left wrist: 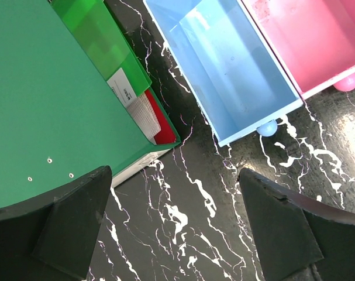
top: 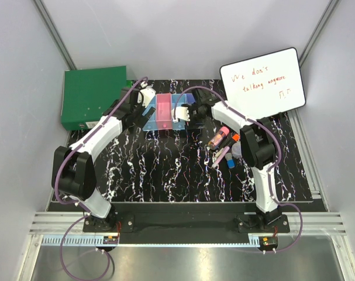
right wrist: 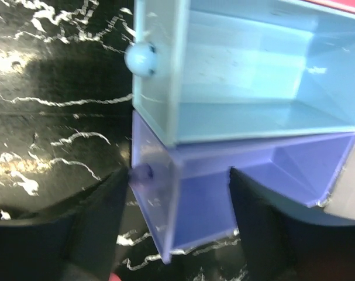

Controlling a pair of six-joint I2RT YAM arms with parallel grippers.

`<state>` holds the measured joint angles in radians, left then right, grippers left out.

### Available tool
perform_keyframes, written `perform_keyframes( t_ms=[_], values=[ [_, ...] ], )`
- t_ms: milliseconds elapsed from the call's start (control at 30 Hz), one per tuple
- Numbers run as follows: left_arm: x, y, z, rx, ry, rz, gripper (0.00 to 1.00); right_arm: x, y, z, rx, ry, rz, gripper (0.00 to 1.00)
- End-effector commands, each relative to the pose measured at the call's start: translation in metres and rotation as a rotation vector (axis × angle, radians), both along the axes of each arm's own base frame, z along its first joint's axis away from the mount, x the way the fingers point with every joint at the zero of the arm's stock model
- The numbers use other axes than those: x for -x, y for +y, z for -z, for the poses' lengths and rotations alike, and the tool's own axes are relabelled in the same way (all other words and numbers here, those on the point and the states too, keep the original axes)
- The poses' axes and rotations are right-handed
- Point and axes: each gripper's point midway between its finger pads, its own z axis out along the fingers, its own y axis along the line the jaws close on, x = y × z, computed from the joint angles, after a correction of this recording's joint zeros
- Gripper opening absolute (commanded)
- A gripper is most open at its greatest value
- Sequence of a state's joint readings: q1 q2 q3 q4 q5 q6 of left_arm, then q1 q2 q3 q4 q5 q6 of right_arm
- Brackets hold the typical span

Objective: Sort the stationery into containers
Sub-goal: Move the storage box to the center of the board.

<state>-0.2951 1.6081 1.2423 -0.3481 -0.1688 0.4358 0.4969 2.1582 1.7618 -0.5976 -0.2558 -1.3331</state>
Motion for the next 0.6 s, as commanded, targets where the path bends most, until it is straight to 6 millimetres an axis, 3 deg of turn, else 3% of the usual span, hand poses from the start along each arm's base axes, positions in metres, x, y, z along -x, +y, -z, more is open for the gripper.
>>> perform_keyframes(
  t_ms=[0,33,133,367,567],
  values=[
    [-0.018,-0.003,-0.023,0.03,-0.07,0.001,0.98,-0.004,0.022,-0.001,-0.042,-0.005,-0.018,0.61],
    [-0.019,-0.003,-0.022,0.028,-0.07,0.003,0.98,-0.002,0.023,0.001,-0.039,-0.001,-0.022,0.49],
    [-0.019,-0.001,-0.021,0.027,-0.066,-0.002,0.98,0.002,0.025,0.012,-0.022,0.017,-0.029,0.33],
    [-0.019,0.001,-0.02,0.034,-0.062,0.002,0.98,0.01,0.019,0.026,0.011,0.042,-0.028,0.21],
    [-0.019,0.002,-0.017,0.03,-0.053,0.01,0.98,0.022,0.012,0.024,0.02,0.056,-0.029,0.27]
  ],
)
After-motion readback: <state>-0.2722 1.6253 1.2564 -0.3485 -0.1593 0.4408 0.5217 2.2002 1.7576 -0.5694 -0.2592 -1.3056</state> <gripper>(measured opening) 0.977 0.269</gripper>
